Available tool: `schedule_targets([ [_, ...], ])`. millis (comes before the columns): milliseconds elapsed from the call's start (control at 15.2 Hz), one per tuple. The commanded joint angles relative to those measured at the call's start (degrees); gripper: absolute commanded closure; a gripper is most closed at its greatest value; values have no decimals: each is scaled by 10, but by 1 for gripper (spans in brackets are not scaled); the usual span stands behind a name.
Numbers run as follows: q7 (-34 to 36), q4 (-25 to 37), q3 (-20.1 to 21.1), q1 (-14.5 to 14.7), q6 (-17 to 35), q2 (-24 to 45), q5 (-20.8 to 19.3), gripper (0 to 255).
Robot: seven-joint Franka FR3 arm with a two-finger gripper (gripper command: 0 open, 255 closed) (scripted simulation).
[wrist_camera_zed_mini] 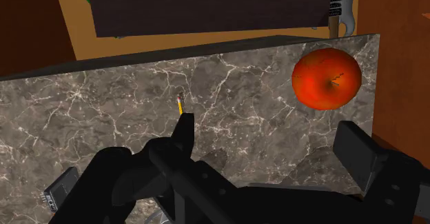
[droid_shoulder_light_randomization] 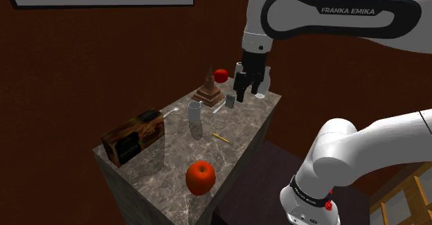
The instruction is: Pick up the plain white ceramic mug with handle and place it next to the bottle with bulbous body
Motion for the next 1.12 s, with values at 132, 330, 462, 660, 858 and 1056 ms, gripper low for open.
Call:
schedule_targets([
  [132,-22,3,-9,-2,31,38,-10,0],
  [330,-52,13,-20,-4,75,97,-24,0],
  [462,-72,23,-28,-5,103,139,-31,0],
  [660,-100,46,-37,-7,141,205,-41,0],
  [858,-126,75,-45,-8,174,271,-49,0],
  [1056,-151,111,-51,-9,201,339,-54,0],
])
